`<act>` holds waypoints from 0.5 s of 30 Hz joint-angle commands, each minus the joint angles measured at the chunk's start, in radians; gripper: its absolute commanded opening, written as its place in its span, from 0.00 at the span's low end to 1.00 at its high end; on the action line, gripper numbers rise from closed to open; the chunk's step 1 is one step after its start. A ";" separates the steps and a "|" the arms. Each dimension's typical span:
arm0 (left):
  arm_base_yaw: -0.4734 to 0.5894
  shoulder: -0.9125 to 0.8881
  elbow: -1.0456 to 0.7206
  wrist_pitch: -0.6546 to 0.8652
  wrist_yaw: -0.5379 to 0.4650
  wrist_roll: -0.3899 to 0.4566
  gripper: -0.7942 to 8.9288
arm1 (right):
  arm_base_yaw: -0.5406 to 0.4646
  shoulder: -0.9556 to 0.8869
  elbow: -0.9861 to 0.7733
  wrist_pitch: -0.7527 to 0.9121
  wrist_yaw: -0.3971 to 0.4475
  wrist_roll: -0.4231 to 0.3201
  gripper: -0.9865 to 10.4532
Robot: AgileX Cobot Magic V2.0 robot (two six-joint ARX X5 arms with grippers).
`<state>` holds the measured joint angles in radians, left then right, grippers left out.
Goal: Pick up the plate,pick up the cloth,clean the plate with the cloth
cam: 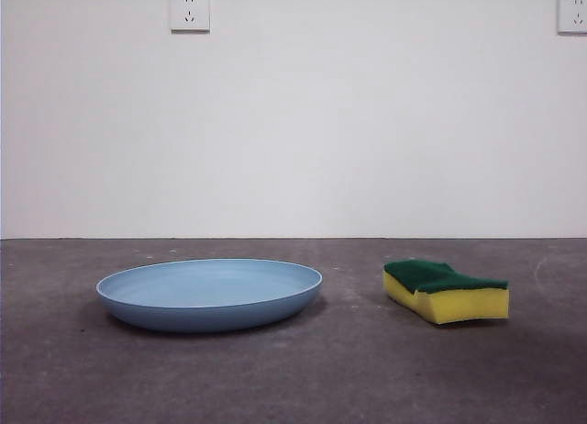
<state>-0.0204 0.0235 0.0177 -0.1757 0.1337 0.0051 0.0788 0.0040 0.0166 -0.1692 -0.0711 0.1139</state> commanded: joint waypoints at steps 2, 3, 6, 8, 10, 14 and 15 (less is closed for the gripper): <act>0.003 -0.003 -0.009 0.015 -0.005 -0.087 0.07 | 0.000 -0.002 -0.003 -0.011 0.002 0.019 0.08; 0.003 -0.003 -0.003 0.011 -0.005 -0.097 0.07 | 0.000 -0.002 0.003 -0.012 0.002 0.036 0.08; 0.003 0.006 0.027 -0.022 -0.004 -0.143 0.07 | 0.000 0.014 0.039 -0.012 0.002 0.107 0.08; 0.003 0.025 0.060 -0.065 -0.002 -0.163 0.07 | 0.000 0.040 0.074 -0.012 0.000 0.130 0.08; 0.003 0.054 0.093 -0.093 -0.002 -0.164 0.07 | 0.000 0.073 0.110 -0.012 -0.002 0.133 0.08; 0.003 0.146 0.172 -0.119 -0.002 -0.164 0.07 | 0.000 0.183 0.214 -0.014 -0.008 0.132 0.08; 0.003 0.176 0.194 -0.119 -0.001 -0.164 0.07 | 0.000 0.217 0.245 -0.016 -0.008 0.133 0.08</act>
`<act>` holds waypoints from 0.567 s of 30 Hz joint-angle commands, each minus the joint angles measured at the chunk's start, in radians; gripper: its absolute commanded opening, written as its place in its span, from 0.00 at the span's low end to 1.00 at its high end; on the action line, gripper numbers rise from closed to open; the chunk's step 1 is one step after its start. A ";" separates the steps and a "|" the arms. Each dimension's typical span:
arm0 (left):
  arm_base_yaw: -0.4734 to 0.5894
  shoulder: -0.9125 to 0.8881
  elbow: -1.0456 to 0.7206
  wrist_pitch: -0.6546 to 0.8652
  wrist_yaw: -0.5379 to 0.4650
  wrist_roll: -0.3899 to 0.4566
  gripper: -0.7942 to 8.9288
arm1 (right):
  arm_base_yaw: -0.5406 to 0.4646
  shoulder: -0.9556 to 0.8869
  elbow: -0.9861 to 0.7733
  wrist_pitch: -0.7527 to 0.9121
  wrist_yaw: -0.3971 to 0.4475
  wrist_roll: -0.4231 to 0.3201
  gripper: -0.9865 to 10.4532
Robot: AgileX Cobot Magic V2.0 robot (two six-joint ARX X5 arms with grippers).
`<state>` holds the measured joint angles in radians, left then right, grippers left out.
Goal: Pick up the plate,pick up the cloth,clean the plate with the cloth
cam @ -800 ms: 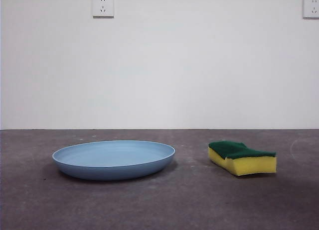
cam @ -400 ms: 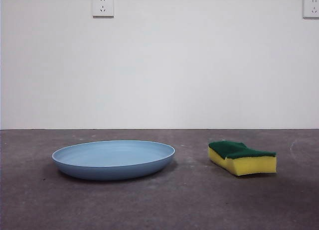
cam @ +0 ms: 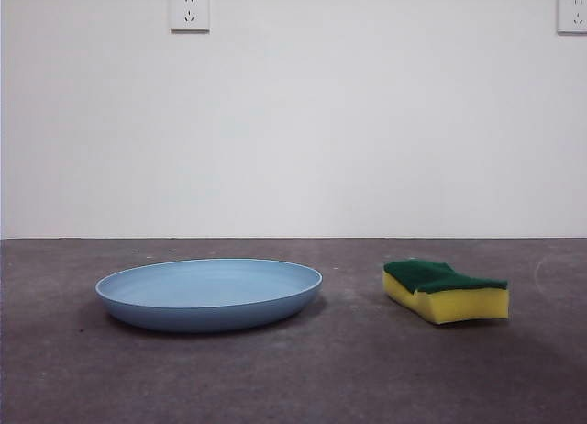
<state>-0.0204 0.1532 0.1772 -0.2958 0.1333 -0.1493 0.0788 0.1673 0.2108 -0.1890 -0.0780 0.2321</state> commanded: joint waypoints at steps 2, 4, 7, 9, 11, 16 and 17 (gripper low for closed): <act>0.003 0.108 0.079 0.002 0.000 -0.010 0.07 | 0.000 0.124 0.113 -0.010 -0.003 0.014 0.08; 0.003 0.179 0.129 -0.002 0.004 -0.015 0.07 | 0.000 0.190 0.177 -0.042 -0.003 0.013 0.08; 0.003 0.298 0.220 -0.024 0.023 -0.013 0.07 | 0.000 0.308 0.294 -0.124 -0.011 0.005 0.08; 0.003 0.386 0.291 -0.053 0.055 -0.011 0.07 | 0.000 0.393 0.377 -0.188 -0.049 -0.034 0.08; 0.003 0.471 0.357 -0.080 0.093 -0.007 0.07 | 0.000 0.480 0.459 -0.258 -0.084 -0.072 0.08; 0.002 0.667 0.507 -0.154 0.220 -0.003 0.07 | 0.000 0.689 0.630 -0.444 -0.175 -0.175 0.08; 0.002 0.704 0.534 -0.174 0.248 0.003 0.08 | 0.000 0.732 0.660 -0.487 -0.192 -0.195 0.08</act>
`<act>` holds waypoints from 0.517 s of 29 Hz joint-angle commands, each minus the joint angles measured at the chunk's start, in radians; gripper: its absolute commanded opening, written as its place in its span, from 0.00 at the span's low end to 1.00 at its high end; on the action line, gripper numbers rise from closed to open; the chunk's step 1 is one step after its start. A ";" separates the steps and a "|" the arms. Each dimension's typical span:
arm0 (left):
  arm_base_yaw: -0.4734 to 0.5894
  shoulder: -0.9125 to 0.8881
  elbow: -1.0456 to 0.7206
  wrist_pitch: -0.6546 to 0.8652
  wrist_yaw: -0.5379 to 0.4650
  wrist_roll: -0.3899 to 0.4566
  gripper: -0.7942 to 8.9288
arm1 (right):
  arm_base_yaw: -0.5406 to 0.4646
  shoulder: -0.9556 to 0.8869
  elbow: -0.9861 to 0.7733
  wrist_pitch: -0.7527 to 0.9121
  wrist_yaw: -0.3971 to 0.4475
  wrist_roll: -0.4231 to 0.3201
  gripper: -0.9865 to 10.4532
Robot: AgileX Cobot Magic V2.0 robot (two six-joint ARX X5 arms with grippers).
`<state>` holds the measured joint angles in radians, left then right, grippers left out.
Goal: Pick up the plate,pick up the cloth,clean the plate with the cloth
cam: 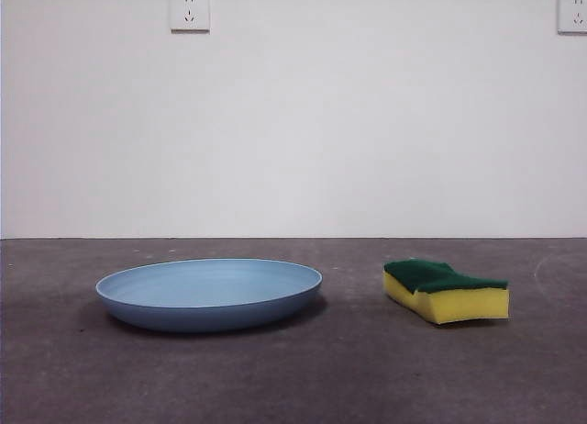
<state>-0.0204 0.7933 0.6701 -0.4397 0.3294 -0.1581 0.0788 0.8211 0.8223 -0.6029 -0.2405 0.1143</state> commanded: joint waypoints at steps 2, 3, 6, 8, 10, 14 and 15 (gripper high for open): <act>0.001 0.126 0.086 -0.069 0.109 0.038 0.08 | 0.000 0.153 0.091 -0.135 -0.055 -0.095 0.09; 0.000 0.157 0.105 -0.087 0.133 0.050 0.08 | 0.000 0.187 0.106 -0.153 -0.064 -0.095 0.09; -0.002 0.219 0.131 -0.105 0.198 0.058 0.08 | 0.001 0.257 0.122 -0.164 -0.081 -0.095 0.09; -0.005 0.248 0.131 -0.104 0.224 0.056 0.08 | 0.001 0.292 0.122 -0.164 -0.089 -0.097 0.10; -0.006 0.259 0.131 -0.104 0.224 0.053 0.10 | 0.001 0.303 0.122 -0.163 -0.098 -0.097 0.25; -0.010 0.260 0.131 -0.079 0.223 0.045 0.35 | 0.001 0.303 0.122 -0.161 -0.098 -0.093 0.44; -0.014 0.261 0.131 -0.066 0.223 0.042 0.35 | 0.001 0.303 0.122 -0.161 -0.098 -0.086 0.45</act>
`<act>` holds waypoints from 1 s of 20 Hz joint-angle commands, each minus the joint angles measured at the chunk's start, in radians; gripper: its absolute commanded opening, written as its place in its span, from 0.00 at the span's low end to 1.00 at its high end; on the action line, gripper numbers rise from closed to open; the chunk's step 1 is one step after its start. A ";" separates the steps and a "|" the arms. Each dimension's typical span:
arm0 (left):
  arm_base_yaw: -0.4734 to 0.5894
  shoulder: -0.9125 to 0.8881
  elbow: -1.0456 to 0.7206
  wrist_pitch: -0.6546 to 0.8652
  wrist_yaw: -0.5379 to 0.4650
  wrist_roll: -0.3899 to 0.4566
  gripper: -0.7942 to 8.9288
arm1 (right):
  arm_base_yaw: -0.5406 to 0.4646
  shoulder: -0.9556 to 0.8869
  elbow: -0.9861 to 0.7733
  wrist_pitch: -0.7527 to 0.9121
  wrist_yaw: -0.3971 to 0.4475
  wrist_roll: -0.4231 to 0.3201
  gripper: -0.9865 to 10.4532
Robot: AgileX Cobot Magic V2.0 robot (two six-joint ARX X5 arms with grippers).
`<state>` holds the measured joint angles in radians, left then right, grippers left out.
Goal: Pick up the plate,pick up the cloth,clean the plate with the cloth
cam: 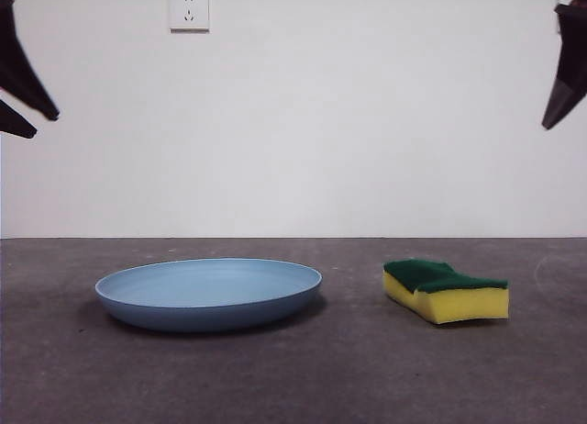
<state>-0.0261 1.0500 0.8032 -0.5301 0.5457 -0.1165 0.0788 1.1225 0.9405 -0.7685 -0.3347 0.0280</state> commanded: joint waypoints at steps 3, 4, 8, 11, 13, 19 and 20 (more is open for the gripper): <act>-0.024 0.056 0.007 0.066 -0.002 -0.040 0.35 | 0.003 0.001 0.003 0.005 -0.005 0.006 0.44; -0.034 0.086 0.017 0.065 -0.023 -0.041 0.35 | 0.003 0.001 0.003 0.005 -0.006 0.009 0.44; -0.075 0.242 0.062 0.066 -0.133 -0.037 0.35 | 0.003 0.001 0.003 0.005 -0.007 0.009 0.44; -0.106 0.379 0.111 0.068 -0.179 -0.037 0.35 | 0.003 0.001 0.003 0.004 -0.007 0.013 0.44; -0.129 0.463 0.143 0.075 -0.205 -0.037 0.35 | 0.003 0.001 0.003 0.004 -0.007 0.025 0.44; -0.186 0.629 0.183 0.134 -0.233 -0.042 0.35 | 0.003 0.001 0.003 0.004 -0.007 0.026 0.44; -0.193 0.647 0.183 0.137 -0.259 -0.042 0.35 | 0.003 0.001 0.003 0.004 -0.007 0.026 0.44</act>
<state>-0.2153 1.6855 0.9886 -0.3992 0.2943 -0.1524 0.0792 1.1225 0.9405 -0.7681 -0.3405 0.0456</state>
